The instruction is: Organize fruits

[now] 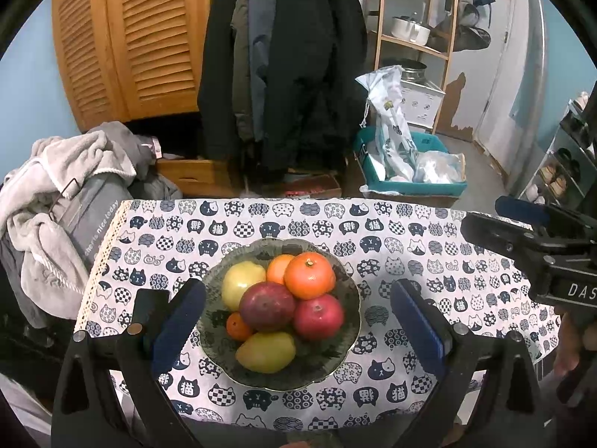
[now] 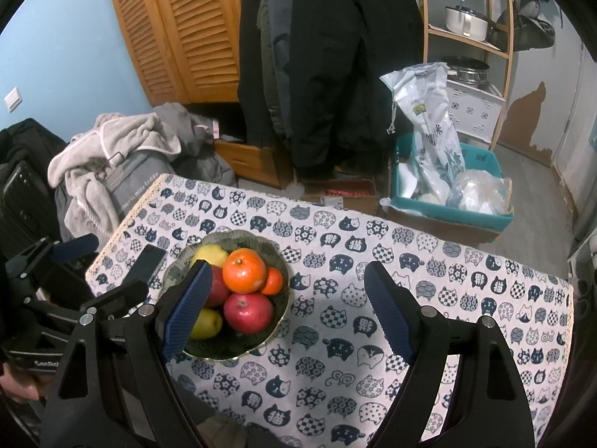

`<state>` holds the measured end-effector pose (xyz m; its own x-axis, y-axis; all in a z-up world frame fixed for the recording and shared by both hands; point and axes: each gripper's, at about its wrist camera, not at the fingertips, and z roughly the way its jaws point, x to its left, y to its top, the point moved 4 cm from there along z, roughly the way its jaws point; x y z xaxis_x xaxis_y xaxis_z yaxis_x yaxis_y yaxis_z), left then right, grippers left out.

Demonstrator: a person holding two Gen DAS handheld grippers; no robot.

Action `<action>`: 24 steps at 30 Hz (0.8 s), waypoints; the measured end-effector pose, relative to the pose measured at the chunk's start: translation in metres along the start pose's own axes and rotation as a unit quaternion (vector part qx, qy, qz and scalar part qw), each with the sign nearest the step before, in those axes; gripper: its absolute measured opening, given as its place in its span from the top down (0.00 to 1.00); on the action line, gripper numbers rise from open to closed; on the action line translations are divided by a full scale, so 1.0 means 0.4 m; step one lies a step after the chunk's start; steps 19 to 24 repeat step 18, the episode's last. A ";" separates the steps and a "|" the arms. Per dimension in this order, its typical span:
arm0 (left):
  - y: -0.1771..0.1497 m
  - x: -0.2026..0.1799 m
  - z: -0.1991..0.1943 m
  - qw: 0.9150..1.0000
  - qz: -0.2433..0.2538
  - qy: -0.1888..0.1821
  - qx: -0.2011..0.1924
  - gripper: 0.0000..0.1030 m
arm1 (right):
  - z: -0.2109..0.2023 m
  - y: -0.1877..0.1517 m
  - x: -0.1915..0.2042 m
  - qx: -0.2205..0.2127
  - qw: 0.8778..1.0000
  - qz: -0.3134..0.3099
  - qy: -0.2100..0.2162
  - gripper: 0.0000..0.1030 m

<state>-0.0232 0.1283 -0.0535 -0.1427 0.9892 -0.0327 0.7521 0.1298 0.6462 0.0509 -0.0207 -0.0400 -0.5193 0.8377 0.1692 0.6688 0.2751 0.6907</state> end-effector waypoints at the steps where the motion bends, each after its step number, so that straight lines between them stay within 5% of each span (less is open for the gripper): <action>1: 0.000 0.001 0.000 1.000 0.000 0.000 0.001 0.03 | 0.000 0.002 -0.001 0.000 1.000 -0.001 0.000 0.20; 24: 0.002 0.002 0.001 1.000 -0.005 -0.004 0.004 0.03 | -0.001 -0.005 0.001 0.000 1.000 0.000 -0.001 0.20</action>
